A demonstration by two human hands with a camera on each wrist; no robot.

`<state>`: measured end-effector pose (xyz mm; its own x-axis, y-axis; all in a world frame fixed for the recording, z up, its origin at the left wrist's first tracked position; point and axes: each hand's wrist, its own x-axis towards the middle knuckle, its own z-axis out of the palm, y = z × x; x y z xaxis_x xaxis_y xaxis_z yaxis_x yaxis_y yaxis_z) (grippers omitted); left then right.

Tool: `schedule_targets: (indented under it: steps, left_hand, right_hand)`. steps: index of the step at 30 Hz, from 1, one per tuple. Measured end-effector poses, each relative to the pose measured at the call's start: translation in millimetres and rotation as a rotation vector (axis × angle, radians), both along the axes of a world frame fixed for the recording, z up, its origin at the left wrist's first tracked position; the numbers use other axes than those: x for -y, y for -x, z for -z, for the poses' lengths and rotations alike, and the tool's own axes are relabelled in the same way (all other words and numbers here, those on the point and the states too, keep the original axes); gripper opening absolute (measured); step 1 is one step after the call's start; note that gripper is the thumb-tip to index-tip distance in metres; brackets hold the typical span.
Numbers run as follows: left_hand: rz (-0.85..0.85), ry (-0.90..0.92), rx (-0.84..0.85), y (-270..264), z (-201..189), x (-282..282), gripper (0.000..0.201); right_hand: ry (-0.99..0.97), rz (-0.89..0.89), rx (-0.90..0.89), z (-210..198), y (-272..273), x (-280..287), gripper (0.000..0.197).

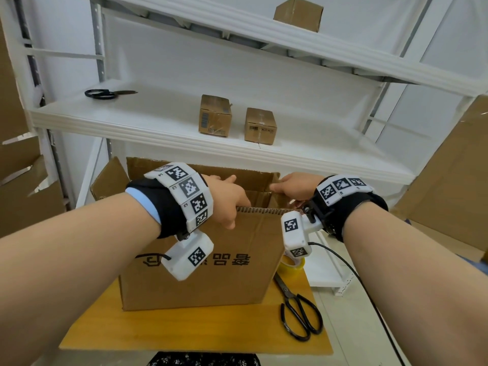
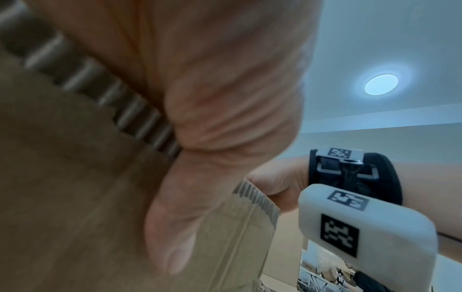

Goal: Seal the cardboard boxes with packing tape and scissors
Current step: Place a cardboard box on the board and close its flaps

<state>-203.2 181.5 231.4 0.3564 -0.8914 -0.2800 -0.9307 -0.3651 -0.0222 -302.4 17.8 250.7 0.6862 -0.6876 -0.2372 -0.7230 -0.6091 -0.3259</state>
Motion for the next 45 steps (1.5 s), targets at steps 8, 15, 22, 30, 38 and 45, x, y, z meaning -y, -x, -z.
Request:
schedule_targets:
  steps: [8, 15, 22, 30, 38, 45]
  left_hand:
    - [-0.040, 0.039, -0.046, 9.3, -6.9, -9.8, 0.059]
    - [-0.035, 0.075, -0.152, 7.6, -12.1, -14.9, 0.034]
    - [-0.025, 0.162, 0.001, 10.4, -17.5, -17.7, 0.049]
    - [-0.064, 0.273, -0.201, -13.2, -10.7, -33.1, 0.049]
    - [-0.326, 0.398, -0.019, -67.0, -12.3, -67.7, 0.033]
    - [-0.456, 0.390, -0.061, -75.8, 0.2, -79.7, 0.048]
  right_hand:
    - [-0.077, -0.078, -0.029, -6.2, -8.3, -14.3, 0.040]
    - [-0.150, -0.140, -0.168, -4.0, -4.6, -16.4, 0.071]
    - [0.040, -0.445, -0.282, -19.6, -15.3, -45.2, 0.083]
    - [-0.010, -0.486, -0.381, -4.8, -18.0, -33.9, 0.091]
    - [0.001, -0.462, -0.324, -12.4, -16.8, -52.6, 0.105]
    - [0.058, -0.565, -0.271, -11.4, -32.9, -87.4, 0.087]
